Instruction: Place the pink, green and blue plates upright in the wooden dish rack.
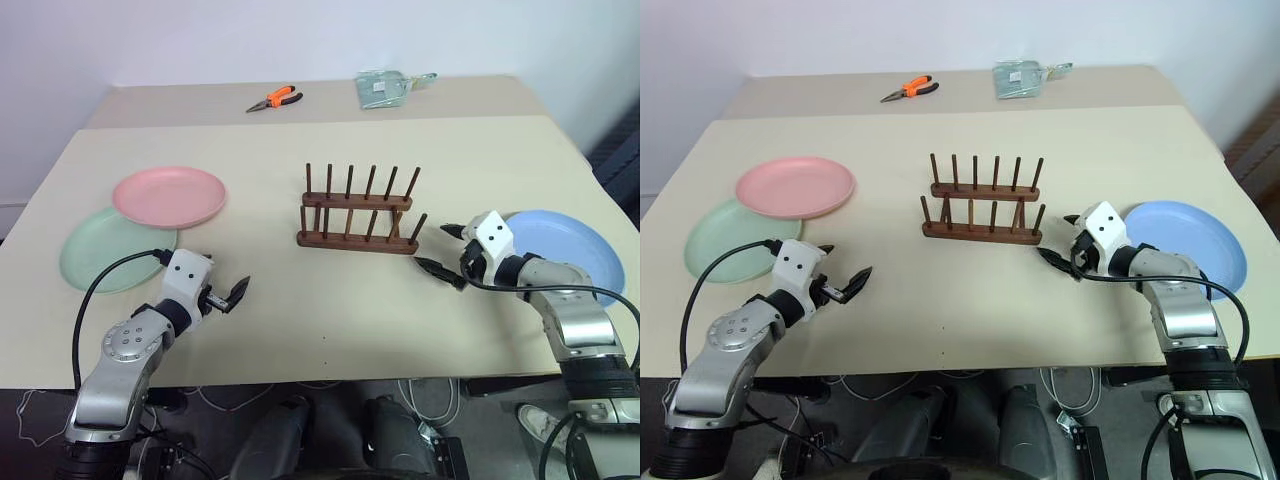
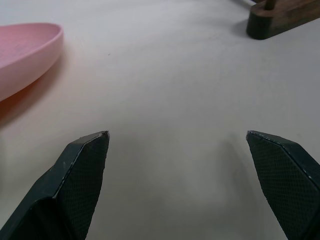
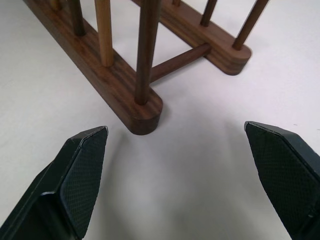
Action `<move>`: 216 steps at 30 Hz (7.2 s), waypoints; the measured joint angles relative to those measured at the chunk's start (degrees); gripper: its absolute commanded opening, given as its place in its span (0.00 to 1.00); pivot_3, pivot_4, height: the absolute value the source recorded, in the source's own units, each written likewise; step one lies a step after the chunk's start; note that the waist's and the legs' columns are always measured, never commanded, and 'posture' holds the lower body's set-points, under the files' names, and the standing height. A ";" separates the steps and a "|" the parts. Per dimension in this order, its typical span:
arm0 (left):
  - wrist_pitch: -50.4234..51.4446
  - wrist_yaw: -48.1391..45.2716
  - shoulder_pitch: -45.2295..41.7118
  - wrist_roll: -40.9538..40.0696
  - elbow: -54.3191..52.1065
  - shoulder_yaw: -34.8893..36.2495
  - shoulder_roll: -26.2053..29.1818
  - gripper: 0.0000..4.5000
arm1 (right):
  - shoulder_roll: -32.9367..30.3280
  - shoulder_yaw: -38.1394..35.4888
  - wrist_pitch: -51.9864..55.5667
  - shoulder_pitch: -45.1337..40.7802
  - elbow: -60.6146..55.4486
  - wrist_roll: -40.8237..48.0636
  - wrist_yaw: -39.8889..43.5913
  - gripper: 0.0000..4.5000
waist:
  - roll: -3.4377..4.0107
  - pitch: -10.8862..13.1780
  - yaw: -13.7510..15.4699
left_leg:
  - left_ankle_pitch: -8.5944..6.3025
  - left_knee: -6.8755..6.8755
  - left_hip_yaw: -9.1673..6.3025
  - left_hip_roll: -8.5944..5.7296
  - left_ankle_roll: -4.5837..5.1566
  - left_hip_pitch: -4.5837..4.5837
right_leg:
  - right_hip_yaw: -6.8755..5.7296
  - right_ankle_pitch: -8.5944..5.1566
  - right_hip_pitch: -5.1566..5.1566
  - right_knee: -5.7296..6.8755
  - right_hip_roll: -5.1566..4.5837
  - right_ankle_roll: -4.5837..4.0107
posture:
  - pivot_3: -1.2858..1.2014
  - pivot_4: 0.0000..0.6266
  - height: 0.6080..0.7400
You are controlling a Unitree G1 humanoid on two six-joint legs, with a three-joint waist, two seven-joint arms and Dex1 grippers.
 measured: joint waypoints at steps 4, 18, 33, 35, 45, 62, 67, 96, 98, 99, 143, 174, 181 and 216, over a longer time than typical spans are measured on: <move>-0.03 0.03 -0.21 0.05 0.03 -0.22 -0.08 1.00 | 0.72 0.36 -0.15 -0.86 0.00 -0.35 -0.32 0.99 | 0.00 0.00 0.12 | -0.03 0.00 0.14 0.07 0.04 0.02 | 0.06 0.00 0.00 -0.01 0.03 0.00 | 0.52 0.24 1.00; -7.30 -15.48 -19.59 -0.39 22.06 -9.24 0.73 1.00 | 3.79 0.59 2.44 3.65 -7.81 -1.08 -4.68 0.99 | -0.01 0.00 0.10 | -0.05 0.03 0.25 0.07 0.08 0.03 | 0.15 0.04 -0.03 -0.03 0.05 0.05 | 0.52 0.24 1.00; -29.14 -30.98 -48.20 6.67 68.08 -16.73 -12.02 0.37 | 5.88 -0.52 5.22 13.01 -20.65 -2.08 -14.05 1.00 | -0.10 -0.05 0.10 | -0.14 0.17 0.35 0.02 0.24 0.03 | 0.25 0.27 0.06 -0.16 0.03 0.41 | 0.52 0.24 1.00; -29.82 -31.56 -47.89 6.74 67.72 -16.61 -12.81 0.17 | 5.83 -0.56 5.22 13.05 -20.78 -2.12 -14.26 1.00 | -0.10 -0.05 0.00 | -0.14 0.16 0.35 0.03 0.25 0.05 | 0.27 0.27 0.05 -0.14 0.04 0.41 | 0.52 0.24 1.00; -27.76 -40.08 -34.71 6.06 45.94 -19.38 -8.33 0.17 | -0.17 -4.43 5.66 17.92 -20.79 -2.12 -11.81 1.00 | -0.07 -0.06 0.15 | -0.16 0.14 0.39 0.03 0.28 0.04 | 0.33 0.28 0.04 -0.16 0.05 0.40 | 0.52 0.24 1.00; -10.97 -39.23 -21.24 1.37 23.37 -17.28 2.26 0.28 | -5.55 -9.76 6.82 29.05 -25.95 2.32 -1.71 0.23 | 0.13 -0.18 -0.46 | -0.18 0.06 0.53 0.19 0.28 0.16 | 0.49 0.27 0.06 -0.16 0.20 0.37 | 0.52 0.24 1.00; -4.16 -35.18 -18.36 0.29 15.93 -19.96 -1.71 0.16 | -3.19 -2.77 7.16 25.67 -26.85 0.70 -2.69 0.00 | 0.12 -0.18 0.50 | -0.19 0.13 0.55 0.18 0.30 0.12 | 0.50 0.27 0.15 -0.32 0.18 0.37 | 0.52 0.24 1.00; -2.88 9.31 -27.75 -2.03 20.38 6.19 -13.45 0.99 | 8.52 10.47 8.74 6.25 -21.41 -5.41 -7.74 0.98 | -0.30 -0.40 0.07 | -0.19 0.14 0.54 0.61 -0.08 0.13 | 0.59 0.44 -0.03 -0.22 0.77 0.15 | 0.52 0.24 1.00; -1.78 16.08 -31.29 -2.58 17.55 12.58 -12.90 0.99 | 8.69 11.52 8.55 6.19 -21.21 -5.43 -7.30 0.98 | -0.29 -0.41 0.11 | -0.21 0.12 0.58 0.57 -0.04 0.14 | 0.59 0.44 -0.02 -0.29 0.79 0.16 | 0.52 0.24 1.00; -0.36 19.46 -32.41 -2.95 16.19 15.38 -12.93 0.99 | 8.90 12.08 8.29 5.95 -20.81 -5.47 -7.13 0.98 | -0.29 -0.42 0.12 | -0.22 0.14 0.60 0.54 -0.08 0.14 | 0.59 0.45 -0.01 -0.28 0.77 0.17 | 0.52 0.24 1.00; 18.16 33.97 -51.59 -29.77 13.85 8.61 -25.14 0.00 | 4.15 19.85 -10.98 -25.16 -10.31 -26.21 -13.07 0.99 | -0.73 -0.33 0.11 | -0.05 0.19 0.64 0.55 -0.49 0.08 | 0.59 0.48 -0.04 -0.27 0.80 0.17 | 0.52 0.24 1.00; 1.74 3.43 -27.98 -14.66 10.91 -7.88 1.68 0.99 | 1.44 -3.07 2.93 -11.10 -21.05 3.31 -4.97 0.00 | -0.49 -0.29 0.06 | -0.29 0.05 0.74 0.57 -0.07 0.11 | 0.87 0.51 -0.12 -0.31 0.85 0.09 | 0.52 0.24 1.00; -0.90 -14.24 -19.09 -15.63 3.99 -11.92 6.18 0.99 | -1.28 -6.98 15.23 -8.92 -23.69 18.30 1.78 0.00 | -0.43 -0.25 0.12 | -0.34 0.05 0.75 0.62 -0.01 0.10 | 0.87 0.50 -0.11 -0.42 0.77 0.08 | 0.52 0.24 1.00; -0.96 -7.73 -17.45 -12.33 6.68 -5.30 -1.61 1.00 | -6.07 -8.78 6.68 -9.25 -11.18 9.53 -1.76 0.81 | -0.27 -0.16 0.10 | -0.35 0.06 0.77 0.66 0.03 0.07 | 0.84 0.52 -0.07 -0.65 0.79 0.09 | 0.52 0.24 1.00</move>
